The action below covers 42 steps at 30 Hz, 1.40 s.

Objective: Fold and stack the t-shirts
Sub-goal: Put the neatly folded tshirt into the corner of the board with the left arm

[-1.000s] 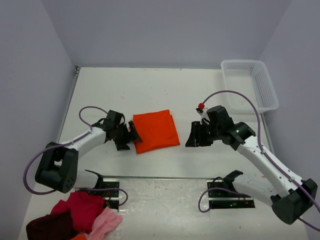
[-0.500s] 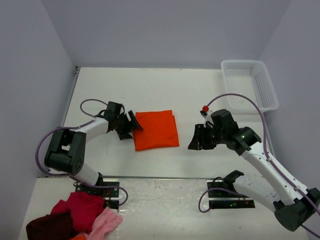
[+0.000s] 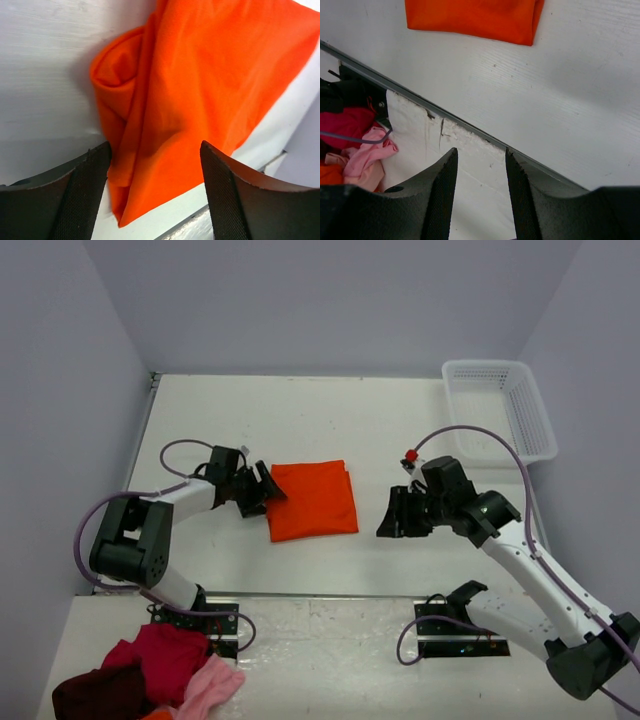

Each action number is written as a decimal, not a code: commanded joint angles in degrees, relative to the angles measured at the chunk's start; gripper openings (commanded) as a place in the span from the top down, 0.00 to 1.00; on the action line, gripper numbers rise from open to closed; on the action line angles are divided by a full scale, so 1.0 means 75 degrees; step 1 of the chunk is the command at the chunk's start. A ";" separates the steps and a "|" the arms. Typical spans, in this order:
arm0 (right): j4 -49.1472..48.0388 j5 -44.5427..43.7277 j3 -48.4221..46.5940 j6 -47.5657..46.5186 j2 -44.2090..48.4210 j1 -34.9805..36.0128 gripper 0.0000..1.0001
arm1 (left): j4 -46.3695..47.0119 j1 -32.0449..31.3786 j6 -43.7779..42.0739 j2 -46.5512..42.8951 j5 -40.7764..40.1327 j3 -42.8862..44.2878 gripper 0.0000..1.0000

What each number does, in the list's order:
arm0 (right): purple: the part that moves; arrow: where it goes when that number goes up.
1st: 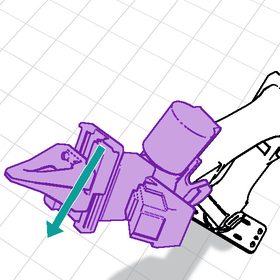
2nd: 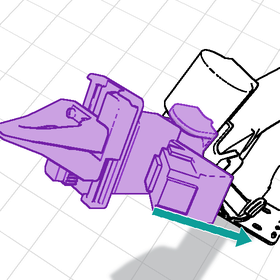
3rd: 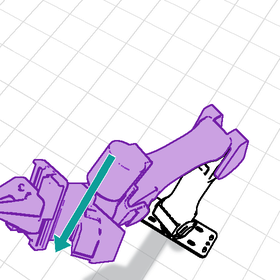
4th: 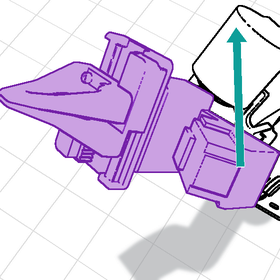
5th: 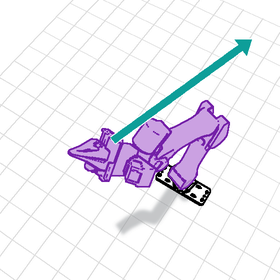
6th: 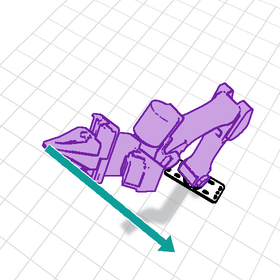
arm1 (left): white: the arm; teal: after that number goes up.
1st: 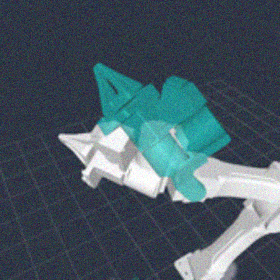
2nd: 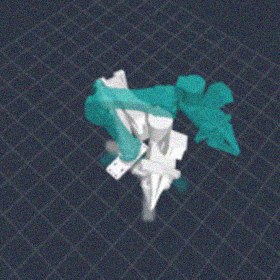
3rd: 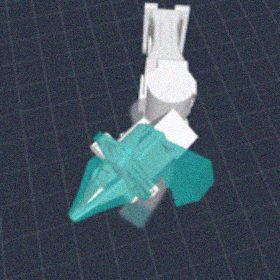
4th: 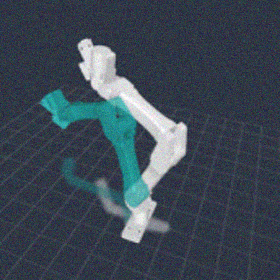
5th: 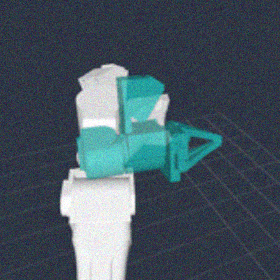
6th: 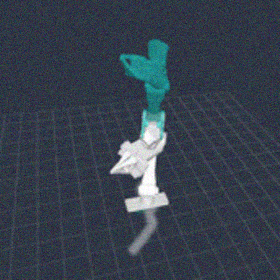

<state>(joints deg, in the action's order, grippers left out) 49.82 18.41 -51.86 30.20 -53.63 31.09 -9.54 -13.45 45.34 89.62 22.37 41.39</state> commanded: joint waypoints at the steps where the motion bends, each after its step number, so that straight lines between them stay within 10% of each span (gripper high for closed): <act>1: -0.0010 -0.0229 -0.0410 0.0005 0.0025 -0.0102 0.55 | 0.0763 0.0012 0.0071 0.0554 0.0250 -0.0865 0.26; 21: 0.0283 -0.0217 -0.0680 -0.0229 0.0107 -0.0724 0.55 | 0.3202 -0.0011 0.0540 0.2076 0.0404 -0.1521 0.53; 27: 0.0365 -0.0205 -0.0668 -0.0264 0.0119 -0.0747 0.55 | 0.4281 -0.0034 0.0903 0.2662 0.0275 -0.1850 0.97; 31: 0.0400 -0.0182 -0.0680 -0.0253 0.0084 -0.0747 0.55 | 0.4518 -0.0046 0.0857 0.2804 0.0404 -0.1780 1.00; 42: 0.0236 -0.0100 -0.0352 -0.0288 0.0072 -0.0759 0.56 | 0.0607 -0.0058 -0.0701 0.0532 -0.0684 0.0231 1.00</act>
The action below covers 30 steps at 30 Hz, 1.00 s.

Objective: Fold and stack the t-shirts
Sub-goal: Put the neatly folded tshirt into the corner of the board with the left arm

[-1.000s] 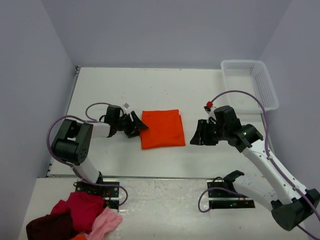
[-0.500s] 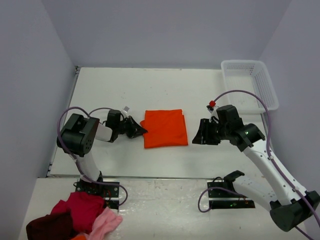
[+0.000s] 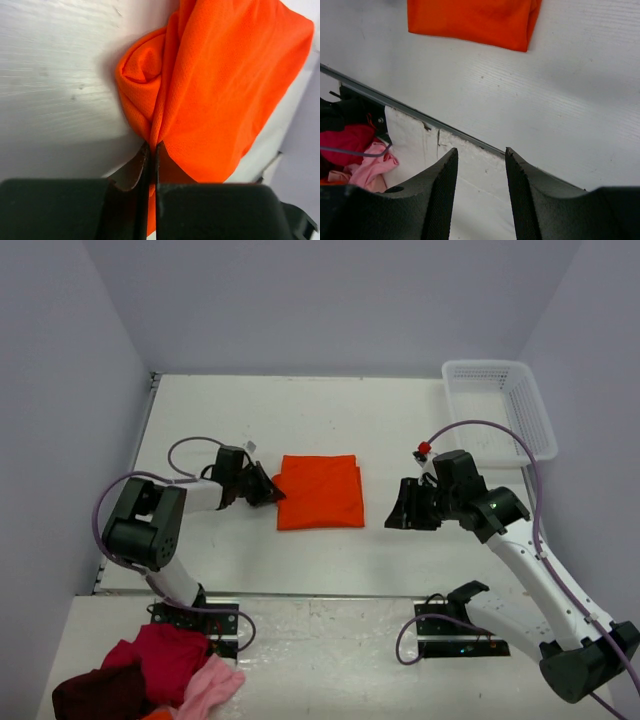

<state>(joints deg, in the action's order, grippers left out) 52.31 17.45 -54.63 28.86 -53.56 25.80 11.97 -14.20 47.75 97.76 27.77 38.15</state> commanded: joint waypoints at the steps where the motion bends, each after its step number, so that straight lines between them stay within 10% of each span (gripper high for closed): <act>1: -0.0108 0.0075 -0.0005 -0.0110 0.0040 -0.0054 0.56 | -0.2565 0.0041 -0.1266 -0.0704 -0.1568 0.0887 1.00; 10: -0.0108 0.0322 -0.0262 -0.0156 -0.0136 -0.0053 0.56 | -0.5543 0.0088 -0.3353 -0.0250 -0.3501 0.4321 1.00; 30: 0.0349 0.0450 -0.0837 -0.0508 -0.0851 -0.0042 0.56 | -0.6388 0.1599 -0.4935 0.3207 -0.4264 0.8271 1.00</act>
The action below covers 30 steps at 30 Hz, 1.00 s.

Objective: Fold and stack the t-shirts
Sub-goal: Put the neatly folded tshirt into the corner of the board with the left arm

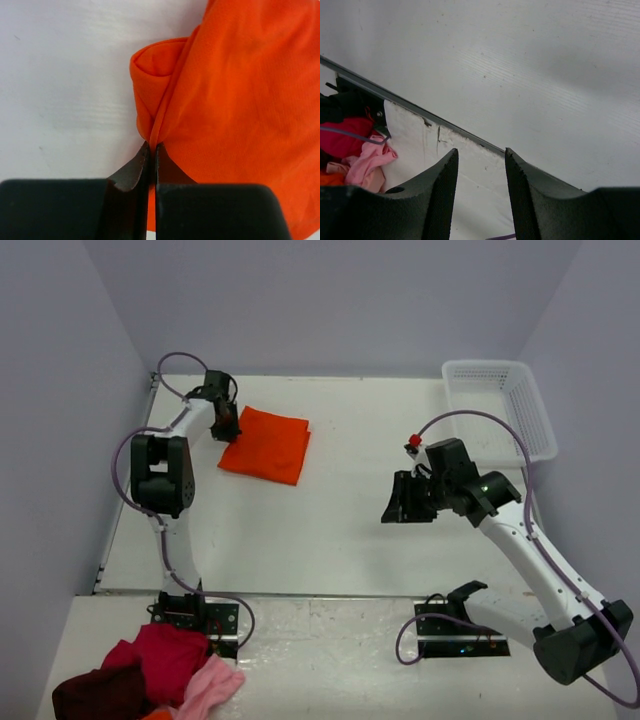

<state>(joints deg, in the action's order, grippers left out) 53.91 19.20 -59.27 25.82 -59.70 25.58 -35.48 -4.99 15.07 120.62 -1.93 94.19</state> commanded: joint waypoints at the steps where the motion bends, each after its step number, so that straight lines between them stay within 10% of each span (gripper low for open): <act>1: 0.0148 0.0194 -0.0207 -0.0127 -0.0043 -0.0024 0.56 | -0.0224 0.0431 -0.0672 0.0461 -0.0455 0.1009 1.00; 11: 0.0242 0.0322 -0.0442 -0.0139 -0.0559 -0.0013 0.56 | -0.1046 0.1087 -0.1236 0.2186 -0.0750 0.4218 1.00; 30: 0.1062 -0.0181 -0.0840 -0.0045 -0.0969 0.0058 0.56 | -0.0543 0.2189 -0.1247 0.3067 -0.0585 0.5348 1.00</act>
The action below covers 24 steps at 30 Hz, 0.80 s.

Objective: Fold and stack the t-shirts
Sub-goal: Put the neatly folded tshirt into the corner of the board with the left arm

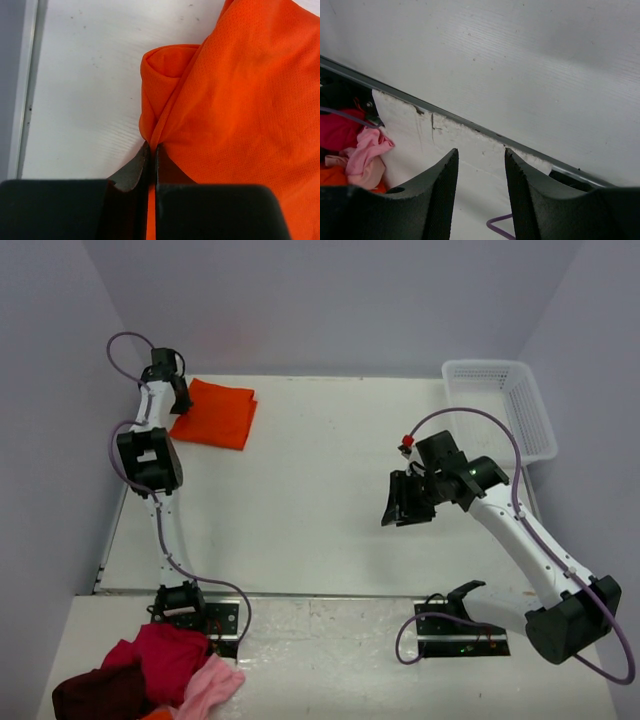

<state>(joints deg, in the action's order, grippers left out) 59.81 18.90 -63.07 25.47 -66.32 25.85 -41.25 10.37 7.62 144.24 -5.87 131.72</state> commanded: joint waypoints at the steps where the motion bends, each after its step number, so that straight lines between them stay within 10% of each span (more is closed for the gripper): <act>1: 0.0322 -0.0152 -0.0368 0.0013 -0.0110 0.0023 0.56 | 0.0285 0.0199 -0.0289 -0.0107 -0.0084 0.0239 1.00; 24: 0.1470 -0.0761 -0.1739 0.0541 -0.0684 0.0350 0.56 | 0.1516 0.0797 -0.0945 0.0091 -0.0319 0.0062 1.00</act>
<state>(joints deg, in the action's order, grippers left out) 68.73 15.40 -73.84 27.81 -71.64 27.79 -33.71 15.05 2.33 144.49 -7.46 129.12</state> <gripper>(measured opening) 0.438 0.018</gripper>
